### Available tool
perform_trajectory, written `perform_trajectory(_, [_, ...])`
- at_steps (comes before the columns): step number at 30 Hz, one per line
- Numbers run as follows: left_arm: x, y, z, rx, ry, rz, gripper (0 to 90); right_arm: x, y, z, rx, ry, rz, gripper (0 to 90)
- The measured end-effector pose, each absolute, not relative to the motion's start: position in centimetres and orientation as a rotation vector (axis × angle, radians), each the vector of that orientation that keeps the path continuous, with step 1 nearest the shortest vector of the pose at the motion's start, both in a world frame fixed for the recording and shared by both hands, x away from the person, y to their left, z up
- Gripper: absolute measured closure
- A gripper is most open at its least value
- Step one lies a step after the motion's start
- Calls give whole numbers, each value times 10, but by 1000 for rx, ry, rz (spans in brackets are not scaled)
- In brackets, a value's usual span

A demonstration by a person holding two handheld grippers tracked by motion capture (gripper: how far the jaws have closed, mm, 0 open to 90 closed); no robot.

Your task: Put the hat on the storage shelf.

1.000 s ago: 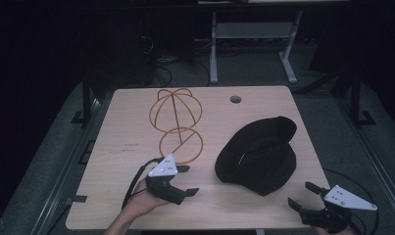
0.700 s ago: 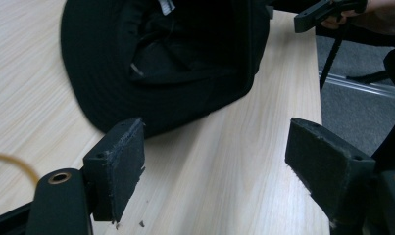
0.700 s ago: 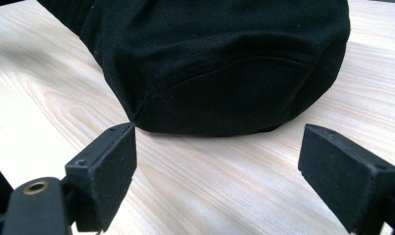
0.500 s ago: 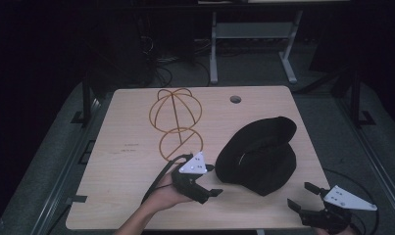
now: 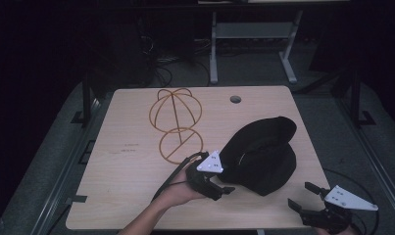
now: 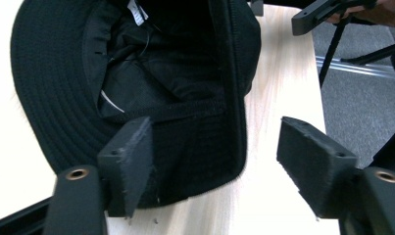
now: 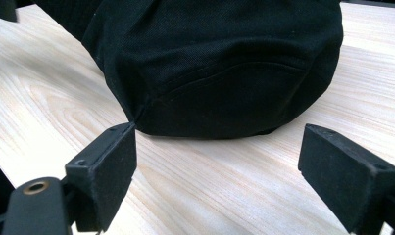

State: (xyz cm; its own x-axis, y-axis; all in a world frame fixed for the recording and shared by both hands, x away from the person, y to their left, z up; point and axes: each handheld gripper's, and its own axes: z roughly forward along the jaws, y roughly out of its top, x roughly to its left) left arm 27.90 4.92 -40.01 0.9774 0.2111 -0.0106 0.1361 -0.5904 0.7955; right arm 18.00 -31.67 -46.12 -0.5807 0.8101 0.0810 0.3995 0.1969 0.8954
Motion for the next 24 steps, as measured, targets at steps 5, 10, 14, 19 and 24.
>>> perform_trajectory(5, [283,39,-403,2249,206,109,443,179,-317,-461,1125,2064,1354,140])
perform_trajectory(10, [288,36,-402,2264,190,109,598,178,-317,-460,1127,2065,1352,140])
perform_trajectory(14, [289,34,-400,2256,170,118,714,178,-317,-460,1124,2065,1354,140])
perform_trajectory(19, [288,31,-397,2252,159,123,789,178,-316,-460,1125,2066,1356,140])
perform_trajectory(24, [289,26,-386,2236,140,111,819,178,-314,-460,1117,2069,1358,140])
